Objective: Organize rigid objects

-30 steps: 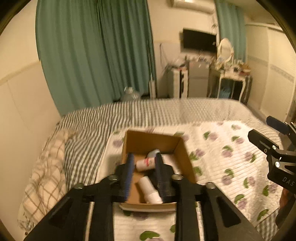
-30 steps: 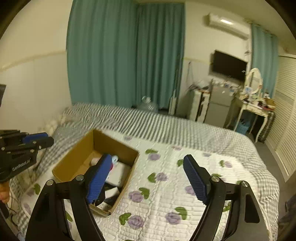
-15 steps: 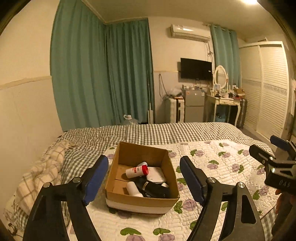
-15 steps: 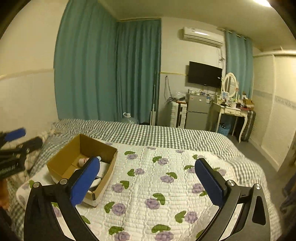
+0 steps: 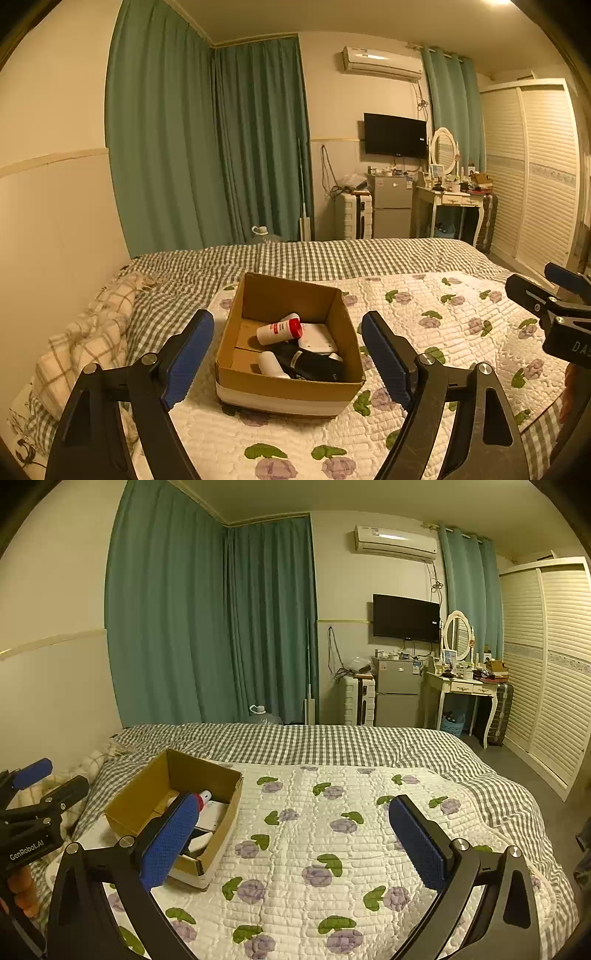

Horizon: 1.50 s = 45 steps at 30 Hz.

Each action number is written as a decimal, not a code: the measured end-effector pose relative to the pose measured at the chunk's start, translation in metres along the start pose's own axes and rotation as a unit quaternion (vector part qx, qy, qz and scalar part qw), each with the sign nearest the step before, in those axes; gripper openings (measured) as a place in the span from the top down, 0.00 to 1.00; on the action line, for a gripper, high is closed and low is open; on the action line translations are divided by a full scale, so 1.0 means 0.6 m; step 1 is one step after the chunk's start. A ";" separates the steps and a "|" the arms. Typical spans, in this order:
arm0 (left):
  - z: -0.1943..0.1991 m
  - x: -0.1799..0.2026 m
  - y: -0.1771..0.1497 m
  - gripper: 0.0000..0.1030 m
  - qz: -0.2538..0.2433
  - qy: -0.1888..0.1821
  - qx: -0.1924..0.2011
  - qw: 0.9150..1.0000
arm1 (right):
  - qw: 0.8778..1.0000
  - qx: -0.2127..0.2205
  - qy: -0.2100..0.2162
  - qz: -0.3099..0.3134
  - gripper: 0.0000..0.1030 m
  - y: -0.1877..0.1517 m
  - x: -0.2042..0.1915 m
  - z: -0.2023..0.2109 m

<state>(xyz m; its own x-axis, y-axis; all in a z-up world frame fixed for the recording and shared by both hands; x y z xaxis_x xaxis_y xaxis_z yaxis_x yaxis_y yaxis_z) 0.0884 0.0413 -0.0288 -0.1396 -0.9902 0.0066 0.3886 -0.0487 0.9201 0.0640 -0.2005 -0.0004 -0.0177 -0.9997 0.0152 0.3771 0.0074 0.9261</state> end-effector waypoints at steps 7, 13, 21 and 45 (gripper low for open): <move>0.002 0.001 -0.006 0.17 -0.001 -0.001 -0.003 1.000 | 1.000 -0.002 0.007 0.008 0.00 -0.006 -0.019 0.000; -0.001 0.006 -0.010 0.17 -0.005 -0.005 -0.008 1.000 | 1.000 -0.007 0.007 0.012 0.00 -0.012 -0.027 -0.004; -0.002 0.006 -0.012 0.17 -0.004 -0.007 -0.010 1.000 | 1.000 -0.017 0.004 0.006 0.00 -0.021 -0.027 -0.012; 0.000 -0.001 -0.015 0.17 0.000 -0.005 -0.011 1.000 | 1.000 -0.025 0.001 0.009 0.00 -0.031 -0.038 -0.019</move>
<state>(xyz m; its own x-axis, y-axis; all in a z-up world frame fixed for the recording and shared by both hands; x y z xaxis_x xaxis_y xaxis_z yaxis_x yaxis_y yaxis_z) 0.0850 0.0421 -0.0371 -0.1484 -0.9889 0.0100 0.4093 -0.0522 0.9109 0.0681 -0.1783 -0.0226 -0.0082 -0.9995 0.0313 0.4225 0.0249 0.9060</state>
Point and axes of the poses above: each gripper's, at about its wrist camera, not at the fingertips, and z roughly against the way its jaws point, x to its right, y to its top, the point moved 9 cm from there along -z, roughly the way its jaws point, and after that the axes turned 10 degrees about -y, right-handed, at the moved point
